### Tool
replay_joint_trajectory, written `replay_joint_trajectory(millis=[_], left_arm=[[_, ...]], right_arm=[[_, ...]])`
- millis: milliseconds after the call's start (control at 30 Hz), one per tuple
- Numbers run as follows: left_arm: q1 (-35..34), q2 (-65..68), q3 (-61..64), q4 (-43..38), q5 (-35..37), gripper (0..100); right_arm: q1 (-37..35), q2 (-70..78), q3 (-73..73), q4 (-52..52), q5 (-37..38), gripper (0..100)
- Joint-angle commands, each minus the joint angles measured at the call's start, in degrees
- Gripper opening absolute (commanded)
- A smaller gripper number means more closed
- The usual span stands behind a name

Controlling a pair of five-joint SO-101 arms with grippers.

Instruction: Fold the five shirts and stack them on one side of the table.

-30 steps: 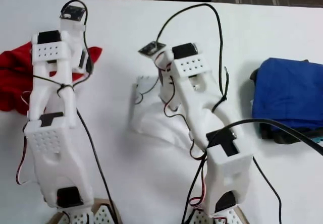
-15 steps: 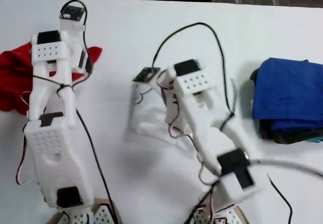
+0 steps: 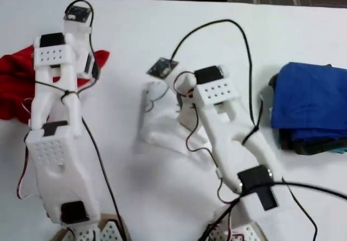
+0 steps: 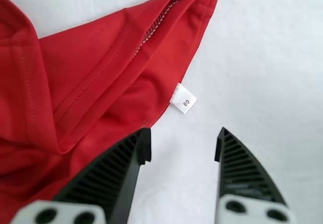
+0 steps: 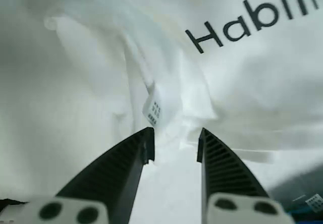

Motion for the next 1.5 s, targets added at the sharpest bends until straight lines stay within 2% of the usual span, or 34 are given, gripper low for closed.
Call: replay_joint_trajectory(millis=[0,267,433,500,667,867,1167,1400,1467], left_arm=[[-0.5,-0.8,-0.4,-0.9,-0.1,23],[-0.5,-0.8,-0.5,-0.9,-0.1,23],[-0.5,-0.8,-0.5,-0.9,-0.1,23],[-0.5,-0.8,-0.5,-0.9,-0.1,23],[-0.5,-0.8,-0.3,-0.9,-0.1,23],[-0.5,-0.7,-0.3,-0.9,-0.2,23],[-0.5,-0.7,-0.5,-0.9,-0.2,23],[-0.5,-0.7,-0.5,-0.9,-0.2,23],[-0.5,-0.7,-0.5,-0.9,-0.2,23]], right_arm=[[-0.8,1.3,0.1,-0.6,-0.3,15.2],[-5.1,2.6,1.8,-0.7,-0.3,16.6],[-3.6,2.6,6.9,-6.0,1.1,19.0],[-2.4,2.5,8.4,-8.0,1.9,16.4],[2.2,1.8,8.6,-8.2,2.0,1.4],[5.3,-2.5,9.0,-3.6,2.2,2.1],[4.4,-7.8,12.6,4.8,4.2,2.3],[4.4,-7.4,21.1,0.5,7.2,2.7],[4.4,-7.6,21.2,-0.9,7.2,6.3]])
